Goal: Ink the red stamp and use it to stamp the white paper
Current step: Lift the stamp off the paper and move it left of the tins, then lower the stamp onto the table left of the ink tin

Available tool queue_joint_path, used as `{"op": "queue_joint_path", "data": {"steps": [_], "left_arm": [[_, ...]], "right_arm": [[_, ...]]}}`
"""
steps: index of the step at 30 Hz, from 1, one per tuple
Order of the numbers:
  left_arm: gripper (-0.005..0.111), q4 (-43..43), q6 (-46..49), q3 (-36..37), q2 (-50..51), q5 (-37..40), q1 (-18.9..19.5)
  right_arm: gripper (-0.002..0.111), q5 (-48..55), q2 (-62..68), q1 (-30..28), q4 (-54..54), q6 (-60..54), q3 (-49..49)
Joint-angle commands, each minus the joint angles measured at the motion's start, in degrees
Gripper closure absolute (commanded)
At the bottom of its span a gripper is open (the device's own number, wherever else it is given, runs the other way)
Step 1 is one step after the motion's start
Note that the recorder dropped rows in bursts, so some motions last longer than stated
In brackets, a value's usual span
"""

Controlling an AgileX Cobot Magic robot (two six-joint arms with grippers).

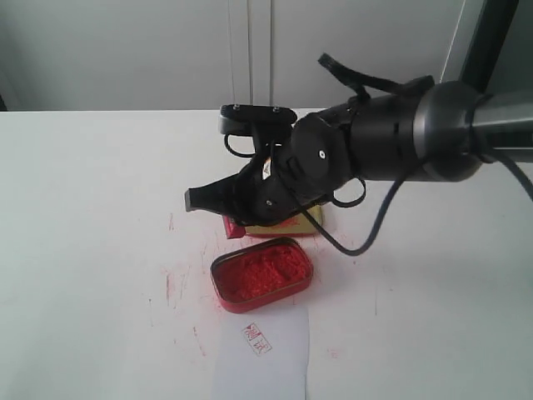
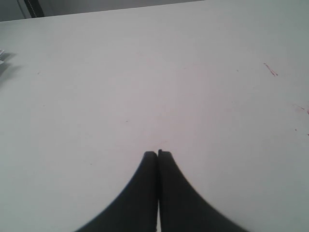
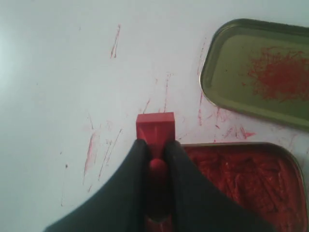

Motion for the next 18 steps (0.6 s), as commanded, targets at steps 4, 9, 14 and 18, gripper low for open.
{"op": "queue_joint_path", "data": {"steps": [4,9,14,18], "left_arm": [[0.107,-0.33,-0.22,0.1,-0.02,0.0,-0.16],[0.107,-0.33,-0.22,0.1,-0.02,0.0,-0.16],[0.107,-0.33,-0.22,0.1,-0.02,0.0,-0.16],[0.107,-0.33,-0.22,0.1,-0.02,0.0,-0.16]], "right_arm": [[0.108,13.63,7.63,-5.71,23.74,-22.87,-10.09],[0.108,16.08,11.43,-8.11,37.68,-32.83,-13.81],[0.108,15.98,14.89,-8.11,44.12,-34.17,-15.93],[0.108,15.59,17.44,-8.11,47.42,-34.44,-16.17]]}}
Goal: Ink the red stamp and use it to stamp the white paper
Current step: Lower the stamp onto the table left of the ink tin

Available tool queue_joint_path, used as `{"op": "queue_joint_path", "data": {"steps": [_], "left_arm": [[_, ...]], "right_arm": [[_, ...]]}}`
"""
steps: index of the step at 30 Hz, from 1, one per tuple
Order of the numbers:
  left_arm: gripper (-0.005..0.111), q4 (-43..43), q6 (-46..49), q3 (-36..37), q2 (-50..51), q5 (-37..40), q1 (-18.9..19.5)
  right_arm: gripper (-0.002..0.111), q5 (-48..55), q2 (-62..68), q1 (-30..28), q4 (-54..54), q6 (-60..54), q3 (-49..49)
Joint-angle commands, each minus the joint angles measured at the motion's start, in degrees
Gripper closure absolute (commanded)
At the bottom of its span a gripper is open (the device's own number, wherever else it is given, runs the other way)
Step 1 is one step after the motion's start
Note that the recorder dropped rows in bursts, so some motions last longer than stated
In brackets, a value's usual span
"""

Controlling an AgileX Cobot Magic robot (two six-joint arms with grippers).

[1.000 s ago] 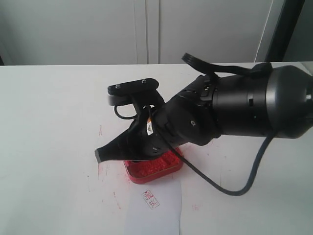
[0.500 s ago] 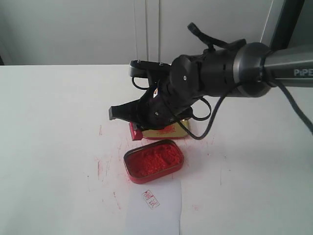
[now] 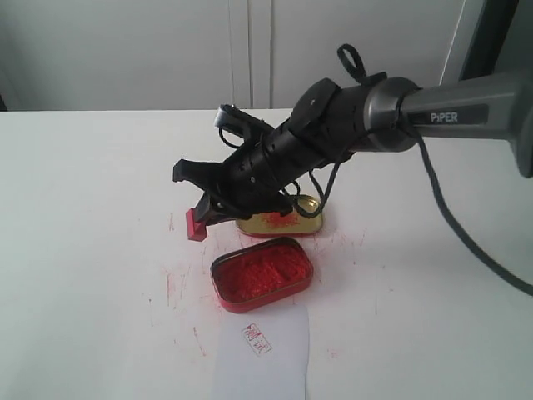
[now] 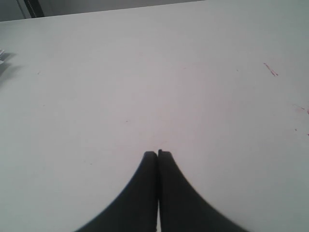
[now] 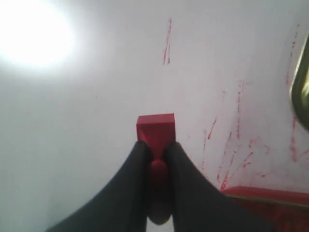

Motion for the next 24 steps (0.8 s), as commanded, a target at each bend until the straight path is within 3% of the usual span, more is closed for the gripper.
{"op": "queue_joint_path", "data": {"steps": [1,15,24], "left_arm": [[0.107,-0.33,-0.22,0.1,-0.02,0.0,-0.16],[0.107,-0.33,-0.22,0.1,-0.02,0.0,-0.16],[0.107,-0.33,-0.22,0.1,-0.02,0.0,-0.16]], "right_arm": [[0.108,-0.14,2.6,-0.34,3.83,-1.2,-0.46],[0.108,-0.03,5.02,-0.13,15.29,-8.94,-0.55],[0.108,-1.86,5.12,0.37,15.28,-12.84,-0.55]]}}
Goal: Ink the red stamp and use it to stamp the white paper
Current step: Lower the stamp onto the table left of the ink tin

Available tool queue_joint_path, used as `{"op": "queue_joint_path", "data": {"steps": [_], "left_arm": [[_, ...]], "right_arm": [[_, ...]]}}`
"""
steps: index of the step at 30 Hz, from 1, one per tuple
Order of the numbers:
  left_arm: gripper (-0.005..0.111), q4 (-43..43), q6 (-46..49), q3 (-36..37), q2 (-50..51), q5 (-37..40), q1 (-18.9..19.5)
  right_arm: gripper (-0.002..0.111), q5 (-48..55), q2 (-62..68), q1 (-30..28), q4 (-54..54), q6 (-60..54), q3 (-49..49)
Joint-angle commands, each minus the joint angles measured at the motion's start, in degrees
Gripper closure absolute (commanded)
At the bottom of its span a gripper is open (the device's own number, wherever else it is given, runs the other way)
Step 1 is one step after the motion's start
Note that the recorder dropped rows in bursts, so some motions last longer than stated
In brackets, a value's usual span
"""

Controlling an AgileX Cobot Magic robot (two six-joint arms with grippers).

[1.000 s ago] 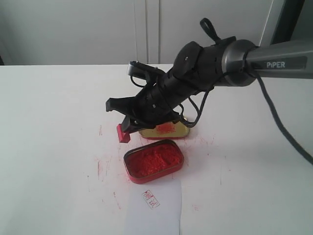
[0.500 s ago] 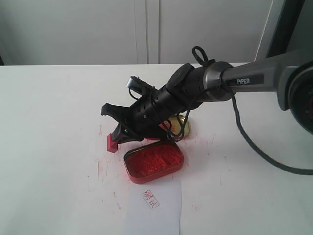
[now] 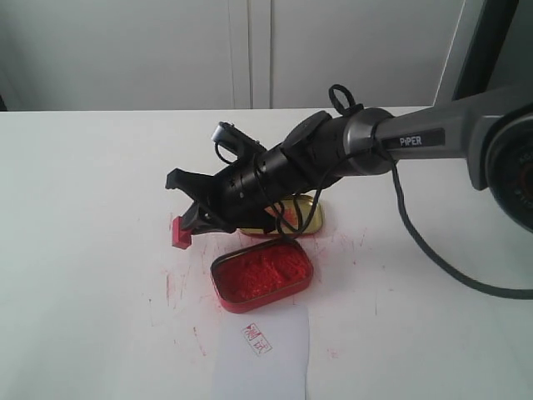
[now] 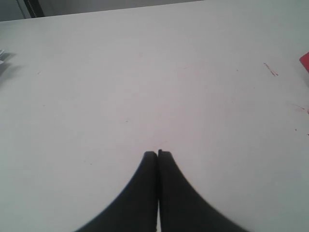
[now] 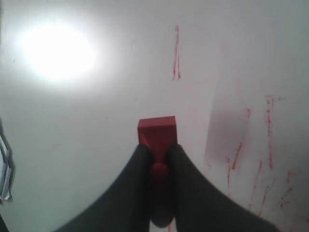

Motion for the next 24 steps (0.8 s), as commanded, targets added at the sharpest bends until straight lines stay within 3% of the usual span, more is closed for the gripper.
{"op": "queue_joint_path", "data": {"steps": [1,14,24], "left_arm": [[0.107,-0.33,-0.22,0.1,-0.02,0.0,-0.16],[0.107,-0.33,-0.22,0.1,-0.02,0.0,-0.16],[0.107,-0.33,-0.22,0.1,-0.02,0.0,-0.16]], "right_arm": [[0.108,-0.53,-0.08,0.04,0.24,-2.7,-0.35],[0.107,-1.4,1.54,0.04,-0.17,-2.12,0.54],[0.086,-1.4,1.92,0.04,-0.17,-1.76,0.54]]}}
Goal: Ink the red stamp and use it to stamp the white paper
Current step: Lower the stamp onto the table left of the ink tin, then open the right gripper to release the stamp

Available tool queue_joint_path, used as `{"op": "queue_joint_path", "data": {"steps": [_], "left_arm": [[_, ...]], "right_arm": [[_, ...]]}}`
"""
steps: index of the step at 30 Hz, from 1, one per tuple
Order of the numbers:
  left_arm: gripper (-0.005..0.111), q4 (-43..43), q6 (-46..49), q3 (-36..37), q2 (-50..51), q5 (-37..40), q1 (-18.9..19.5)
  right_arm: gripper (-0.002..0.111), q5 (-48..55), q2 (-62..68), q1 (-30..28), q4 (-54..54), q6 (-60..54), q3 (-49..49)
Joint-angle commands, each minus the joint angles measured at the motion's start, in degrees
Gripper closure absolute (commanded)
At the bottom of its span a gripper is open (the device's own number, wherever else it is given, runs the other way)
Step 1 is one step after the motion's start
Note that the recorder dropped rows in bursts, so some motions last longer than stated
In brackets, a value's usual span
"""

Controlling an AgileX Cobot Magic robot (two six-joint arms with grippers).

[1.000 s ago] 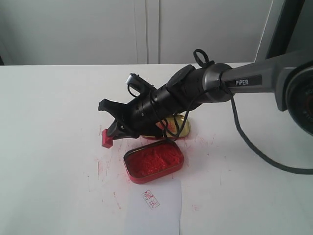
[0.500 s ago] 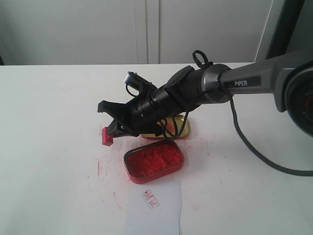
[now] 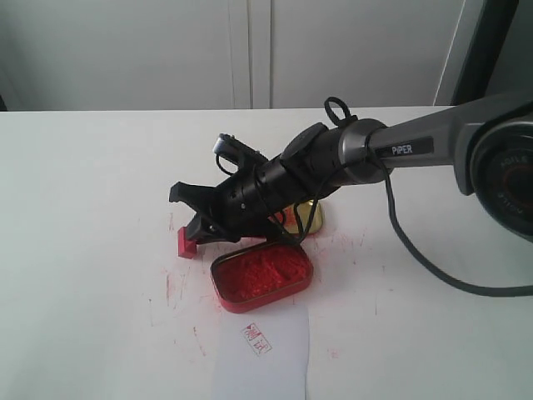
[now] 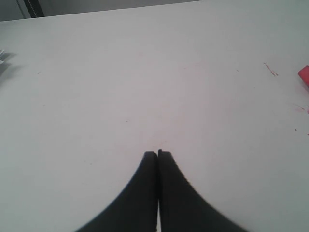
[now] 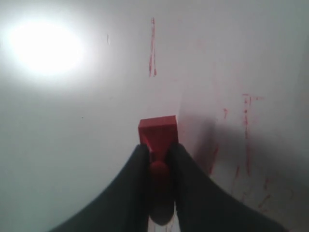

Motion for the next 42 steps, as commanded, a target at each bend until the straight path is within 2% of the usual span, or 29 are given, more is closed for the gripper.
{"op": "queue_joint_path", "data": {"steps": [1,10,22,31,35,42], "left_arm": [[0.107,-0.33,-0.22,0.1,-0.02,0.0,-0.16],[0.107,-0.33,-0.22,0.1,-0.02,0.0,-0.16],[0.107,-0.33,-0.22,0.1,-0.02,0.0,-0.16],[0.107,-0.33,-0.22,0.1,-0.02,0.0,-0.16],[0.107,-0.33,-0.22,0.1,-0.02,0.0,-0.16],[0.107,-0.33,-0.22,0.1,-0.02,0.0,-0.16]], "right_arm": [[0.084,-0.25,0.02,0.04,-0.73,0.23,0.21],[0.068,-0.48,-1.03,-0.06,-4.99,4.42,0.21],[0.068,-2.37,-6.0,-0.06,-28.45,22.35,0.21],[0.068,-0.3,-6.95,-0.06,-31.71,24.02,0.21],[0.076,2.5,-6.98,-0.06,-32.45,24.02,0.21],[0.108,9.9,-9.62,-0.06,-39.95,24.54,0.21]]}}
